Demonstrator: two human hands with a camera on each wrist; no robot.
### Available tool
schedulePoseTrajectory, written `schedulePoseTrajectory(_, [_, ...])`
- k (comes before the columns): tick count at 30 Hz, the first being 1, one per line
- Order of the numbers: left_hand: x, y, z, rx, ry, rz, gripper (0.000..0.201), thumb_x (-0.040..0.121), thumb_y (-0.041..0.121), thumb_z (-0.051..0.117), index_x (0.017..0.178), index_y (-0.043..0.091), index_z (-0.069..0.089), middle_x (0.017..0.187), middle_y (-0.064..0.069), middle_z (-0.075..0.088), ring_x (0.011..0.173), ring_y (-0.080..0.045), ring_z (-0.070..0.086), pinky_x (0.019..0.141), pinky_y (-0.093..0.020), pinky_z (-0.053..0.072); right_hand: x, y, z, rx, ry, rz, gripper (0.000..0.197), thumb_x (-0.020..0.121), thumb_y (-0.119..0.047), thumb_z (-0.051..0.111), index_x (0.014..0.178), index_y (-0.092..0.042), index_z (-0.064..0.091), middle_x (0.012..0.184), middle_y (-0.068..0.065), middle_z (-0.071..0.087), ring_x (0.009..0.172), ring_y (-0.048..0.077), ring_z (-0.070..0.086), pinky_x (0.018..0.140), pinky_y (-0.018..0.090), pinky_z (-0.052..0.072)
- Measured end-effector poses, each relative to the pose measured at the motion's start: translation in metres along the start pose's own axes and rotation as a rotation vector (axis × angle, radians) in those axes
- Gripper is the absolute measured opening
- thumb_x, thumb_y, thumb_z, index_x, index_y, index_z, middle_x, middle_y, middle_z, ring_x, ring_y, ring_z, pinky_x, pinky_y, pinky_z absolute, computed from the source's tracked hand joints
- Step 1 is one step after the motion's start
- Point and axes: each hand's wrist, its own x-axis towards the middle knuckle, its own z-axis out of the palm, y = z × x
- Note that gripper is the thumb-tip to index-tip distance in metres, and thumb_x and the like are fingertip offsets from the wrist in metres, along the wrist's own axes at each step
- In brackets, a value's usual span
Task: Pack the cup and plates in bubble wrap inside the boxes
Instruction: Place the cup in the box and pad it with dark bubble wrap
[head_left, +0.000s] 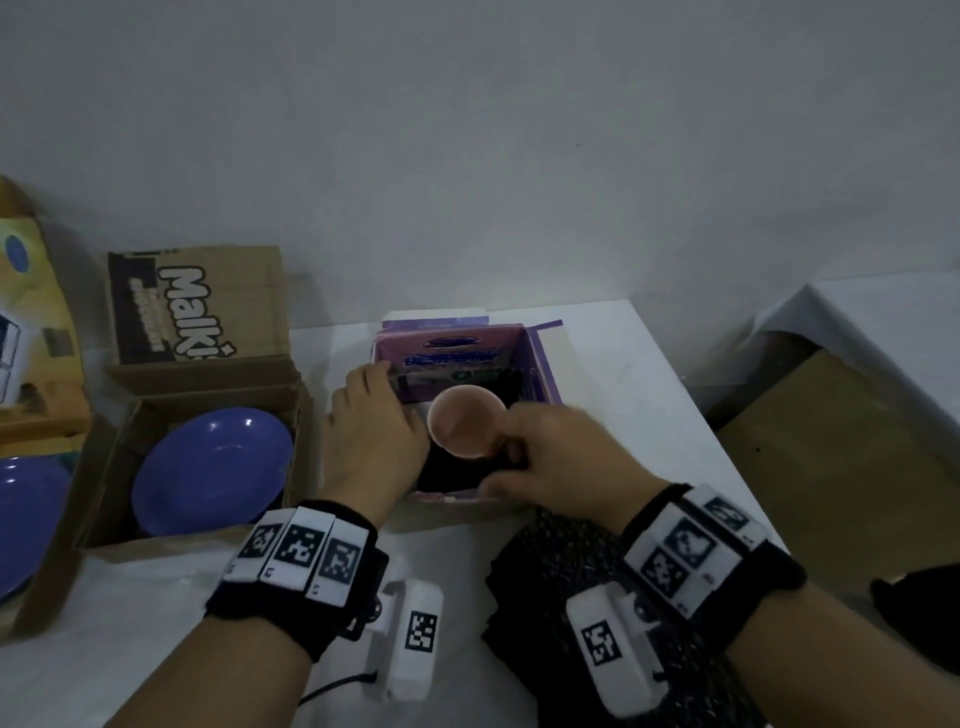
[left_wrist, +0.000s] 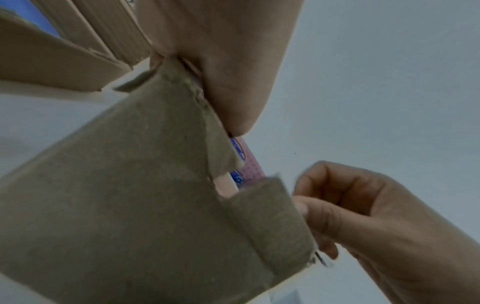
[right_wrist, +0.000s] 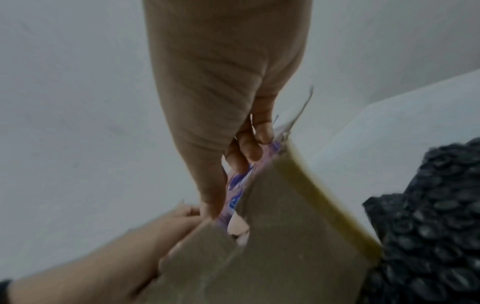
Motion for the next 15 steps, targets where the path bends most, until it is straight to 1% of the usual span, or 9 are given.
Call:
schedulePoseTrajectory(1, [-0.001, 0.0, 0.003, 0.005, -0.008, -0.005, 0.052, 0.085, 0.021, 0.053, 0.133, 0.011, 0.038, 0.13, -0.014, 0.043, 0.116, -0.034, 0.043, 0.092, -0.046, 0.038, -0.006, 0.006, -0.005, -0.007, 0.066, 0.031, 0.023, 0.075, -0.041, 0.072, 0.086, -0.025, 0.061, 0.078, -0.01, 0.057, 0.071, 0.012, 0.053, 0.062, 0.025, 0.042])
schedulePoseTrajectory(2, [-0.003, 0.001, 0.005, 0.002, -0.01, -0.01, 0.054, 0.084, 0.022, 0.054, 0.134, 0.01, 0.036, 0.132, -0.015, 0.042, 0.117, -0.035, 0.042, 0.093, -0.047, 0.038, -0.014, 0.011, -0.008, -0.042, 0.085, 0.067, 0.021, 0.076, -0.042, 0.071, 0.081, -0.025, 0.058, 0.074, -0.011, 0.056, 0.07, 0.014, 0.054, 0.061, 0.028, 0.043])
schedulePoseTrajectory(4, [-0.004, -0.001, 0.008, -0.011, -0.001, -0.01, 0.057, 0.085, 0.023, 0.054, 0.136, 0.009, 0.035, 0.135, -0.016, 0.039, 0.119, -0.036, 0.041, 0.094, -0.048, 0.037, -0.03, 0.021, -0.007, -0.135, -0.011, 0.141, 0.023, 0.077, -0.044, 0.069, 0.081, -0.027, 0.054, 0.075, -0.011, 0.056, 0.075, 0.017, 0.057, 0.063, 0.031, 0.046])
schedulePoseTrajectory(6, [-0.005, -0.002, 0.009, -0.018, 0.007, 0.0, 0.059, 0.085, 0.023, 0.056, 0.138, 0.008, 0.035, 0.137, -0.017, 0.038, 0.12, -0.037, 0.04, 0.096, -0.047, 0.036, -0.046, 0.026, 0.001, -0.198, -0.182, 0.193, 0.035, 0.073, -0.049, 0.071, 0.088, -0.027, 0.048, 0.082, -0.008, 0.056, 0.08, 0.019, 0.055, 0.063, 0.032, 0.045])
schedulePoseTrajectory(8, [-0.004, -0.003, 0.009, -0.034, 0.016, 0.005, 0.06, 0.085, 0.022, 0.057, 0.138, 0.008, 0.035, 0.139, -0.018, 0.037, 0.122, -0.038, 0.039, 0.098, -0.047, 0.035, -0.06, 0.029, 0.011, -0.27, -0.311, 0.245, 0.054, 0.068, -0.054, 0.073, 0.103, -0.027, 0.043, 0.095, -0.005, 0.052, 0.088, 0.021, 0.054, 0.065, 0.031, 0.04])
schedulePoseTrajectory(9, [-0.004, -0.003, 0.01, -0.044, 0.02, 0.004, 0.059, 0.085, 0.022, 0.058, 0.138, 0.008, 0.036, 0.139, -0.018, 0.037, 0.122, -0.038, 0.039, 0.099, -0.047, 0.035, -0.065, 0.03, 0.017, -0.307, -0.367, 0.277, 0.065, 0.065, -0.057, 0.074, 0.113, -0.026, 0.042, 0.103, -0.003, 0.051, 0.093, 0.022, 0.054, 0.068, 0.031, 0.041])
schedulePoseTrajectory(11, [-0.005, -0.003, 0.01, -0.061, 0.019, 0.006, 0.056, 0.085, 0.021, 0.057, 0.136, 0.009, 0.038, 0.139, -0.017, 0.037, 0.123, -0.038, 0.038, 0.1, -0.047, 0.034, -0.073, 0.031, 0.031, -0.314, -0.451, 0.337, 0.086, 0.06, -0.06, 0.076, 0.129, -0.026, 0.036, 0.116, 0.001, 0.046, 0.103, 0.024, 0.052, 0.076, 0.036, 0.046])
schedulePoseTrajectory(13, [-0.006, -0.004, 0.009, -0.073, 0.018, 0.007, 0.053, 0.085, 0.021, 0.057, 0.134, 0.01, 0.04, 0.138, -0.016, 0.037, 0.122, -0.038, 0.038, 0.1, -0.046, 0.034, -0.076, 0.031, 0.043, -0.299, -0.448, 0.356, 0.09, 0.062, -0.053, 0.078, 0.134, -0.027, 0.03, 0.121, 0.003, 0.043, 0.109, 0.027, 0.048, 0.082, 0.039, 0.047])
schedulePoseTrajectory(15, [-0.006, -0.004, 0.009, -0.071, 0.015, 0.004, 0.05, 0.086, 0.022, 0.057, 0.132, 0.011, 0.042, 0.137, -0.015, 0.037, 0.121, -0.038, 0.038, 0.099, -0.047, 0.035, -0.077, 0.033, 0.048, -0.253, -0.397, 0.356, 0.076, 0.069, -0.039, 0.078, 0.129, -0.024, 0.032, 0.117, 0.004, 0.047, 0.104, 0.027, 0.051, 0.078, 0.039, 0.046])
